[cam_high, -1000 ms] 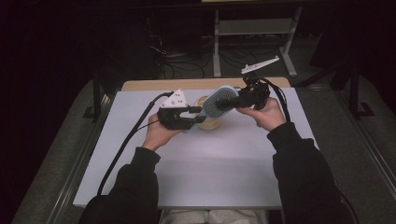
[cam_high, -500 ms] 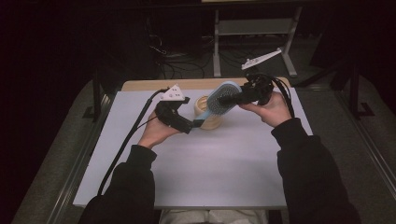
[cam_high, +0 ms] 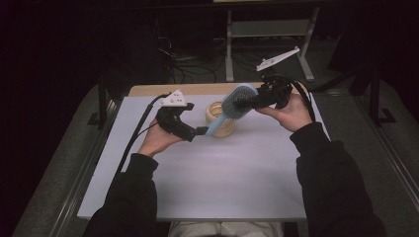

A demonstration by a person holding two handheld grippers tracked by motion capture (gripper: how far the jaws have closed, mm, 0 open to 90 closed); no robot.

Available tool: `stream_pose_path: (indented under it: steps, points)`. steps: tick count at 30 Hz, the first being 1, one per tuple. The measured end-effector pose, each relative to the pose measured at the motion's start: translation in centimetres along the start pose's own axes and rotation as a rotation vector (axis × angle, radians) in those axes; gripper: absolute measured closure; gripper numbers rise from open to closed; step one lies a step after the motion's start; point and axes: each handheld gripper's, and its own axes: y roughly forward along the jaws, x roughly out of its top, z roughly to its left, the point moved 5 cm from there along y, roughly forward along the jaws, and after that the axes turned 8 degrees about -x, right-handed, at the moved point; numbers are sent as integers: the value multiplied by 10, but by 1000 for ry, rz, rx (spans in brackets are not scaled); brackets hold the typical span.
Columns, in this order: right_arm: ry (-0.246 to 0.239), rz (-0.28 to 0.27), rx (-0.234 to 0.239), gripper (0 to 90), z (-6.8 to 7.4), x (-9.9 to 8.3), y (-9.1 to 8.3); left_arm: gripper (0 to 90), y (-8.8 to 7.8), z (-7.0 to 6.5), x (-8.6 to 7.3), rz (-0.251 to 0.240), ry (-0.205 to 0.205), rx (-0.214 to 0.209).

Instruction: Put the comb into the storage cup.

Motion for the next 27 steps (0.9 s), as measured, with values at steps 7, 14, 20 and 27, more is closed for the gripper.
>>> stream_pose_path:
  steps: [7,14,20,27]
  points:
    - [-11,5,-18,550,-1,3,-2,0,-16,4,-6,-18,11,43]
    - [-18,9,-29,548,-2,6,-4,0,-31,8,-17,-42,1,73]
    - [-23,14,-40,547,-4,9,-4,0,-36,10,-29,-64,-28,71]
    - [-32,22,-56,546,-8,15,-6,0,-43,11,-42,-72,-43,71]
